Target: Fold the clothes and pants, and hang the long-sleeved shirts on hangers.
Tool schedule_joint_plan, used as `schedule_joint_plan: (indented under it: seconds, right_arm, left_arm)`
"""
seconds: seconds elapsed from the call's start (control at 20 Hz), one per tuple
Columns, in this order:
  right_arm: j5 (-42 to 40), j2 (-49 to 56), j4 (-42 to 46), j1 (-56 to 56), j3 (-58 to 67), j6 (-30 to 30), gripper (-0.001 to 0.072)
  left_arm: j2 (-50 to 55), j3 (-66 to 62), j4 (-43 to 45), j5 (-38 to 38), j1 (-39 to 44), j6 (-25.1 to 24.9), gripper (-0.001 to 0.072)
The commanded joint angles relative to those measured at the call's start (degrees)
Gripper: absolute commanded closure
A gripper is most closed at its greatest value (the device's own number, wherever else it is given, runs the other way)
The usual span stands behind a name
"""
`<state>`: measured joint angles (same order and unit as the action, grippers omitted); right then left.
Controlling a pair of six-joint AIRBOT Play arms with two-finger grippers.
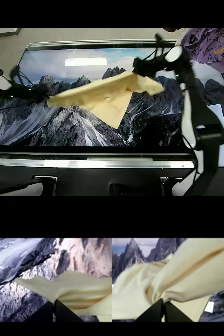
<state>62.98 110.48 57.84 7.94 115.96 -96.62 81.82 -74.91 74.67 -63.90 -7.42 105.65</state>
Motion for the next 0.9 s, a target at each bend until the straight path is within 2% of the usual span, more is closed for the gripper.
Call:
schedule_joint_plan:
  seconds: [0.0,0.1,0.2,0.3,0.35,0.5,0.65,0.75,0.85]
  right_arm:
    - [-7.1,10.8,-5.5,2.8,0.1,-2.2,0.0686]
    - [-8.1,11.8,-6.8,3.0,0.1,-3.3,0.0668]
    - [-6.8,10.8,-6.8,2.3,0.1,-4.0,0.0488]
    - [-1.9,8.1,-7.6,-0.1,0.1,-4.3,0.0322]
    - [1.6,6.2,-7.6,-2.1,0.1,-3.9,0.0287]
    - [13.6,-0.1,-5.4,-9.8,0.1,2.6,0.0287]
    - [22.7,-4.6,-1.4,-17.3,-1.2,5.7,0.0287]
    - [26.0,-5.8,-2.3,-19.3,-5.5,6.4,0.0287]
    - [25.8,-6.1,-5.3,-18.1,-12.3,8.9,0.0286]
  left_arm:
    - [11.1,2.2,-1.2,4.0,0.0,0.3,0.0693]
    - [13.1,1.7,-1.1,4.1,0.0,0.2,0.0693]
    - [13.3,1.3,-1.1,4.2,0.0,-0.7,0.0693]
    - [13.2,0.2,-1.1,3.2,0.0,-2.3,0.0693]
    - [13.2,-0.6,-1.1,2.3,0.0,-3.0,0.0693]
    - [13.2,-3.3,-1.1,-0.3,0.0,-4.9,0.0693]
    - [13.1,-5.3,-1.1,-1.7,-0.1,-5.2,0.0693]
    - [13.0,-5.7,-1.2,-1.9,0.0,-5.1,0.0693]
    - [13.1,-5.6,-1.1,-2.4,0.0,-5.1,0.0693]
